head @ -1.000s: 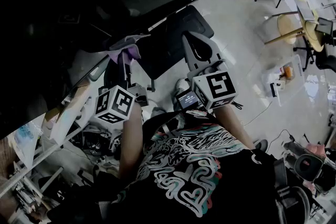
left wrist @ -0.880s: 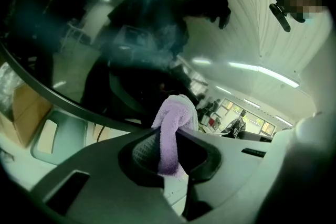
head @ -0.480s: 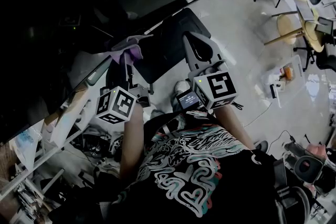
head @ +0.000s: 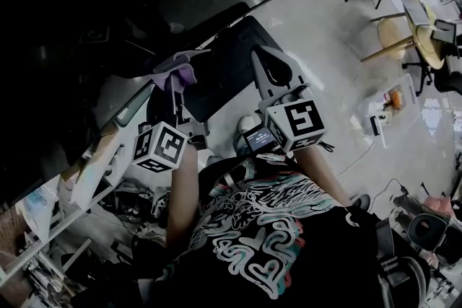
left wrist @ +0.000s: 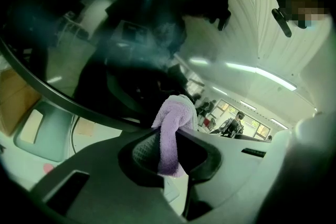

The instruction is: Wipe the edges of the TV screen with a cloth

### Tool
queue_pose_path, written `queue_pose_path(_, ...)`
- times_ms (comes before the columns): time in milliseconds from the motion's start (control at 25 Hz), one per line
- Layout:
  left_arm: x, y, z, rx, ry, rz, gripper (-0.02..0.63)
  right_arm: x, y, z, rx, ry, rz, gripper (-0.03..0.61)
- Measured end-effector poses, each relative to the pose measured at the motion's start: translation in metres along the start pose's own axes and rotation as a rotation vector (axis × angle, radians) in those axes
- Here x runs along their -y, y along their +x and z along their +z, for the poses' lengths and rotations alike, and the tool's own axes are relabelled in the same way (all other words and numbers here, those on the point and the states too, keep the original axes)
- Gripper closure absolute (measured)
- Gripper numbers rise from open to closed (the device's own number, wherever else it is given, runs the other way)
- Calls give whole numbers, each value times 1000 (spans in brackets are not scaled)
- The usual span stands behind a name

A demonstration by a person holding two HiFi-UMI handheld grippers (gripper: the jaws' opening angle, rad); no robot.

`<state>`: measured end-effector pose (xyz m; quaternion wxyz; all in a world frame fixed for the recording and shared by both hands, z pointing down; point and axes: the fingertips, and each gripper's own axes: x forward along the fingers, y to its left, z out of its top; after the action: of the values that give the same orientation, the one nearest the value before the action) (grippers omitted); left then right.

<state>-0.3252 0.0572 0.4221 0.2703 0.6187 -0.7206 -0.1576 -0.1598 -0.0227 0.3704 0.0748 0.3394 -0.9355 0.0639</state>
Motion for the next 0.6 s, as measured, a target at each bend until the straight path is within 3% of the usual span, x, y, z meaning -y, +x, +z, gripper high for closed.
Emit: queue_pose_path(600,34,34,-16,-4,-66,-58,559,44,-8,4,17,10,-41,548)
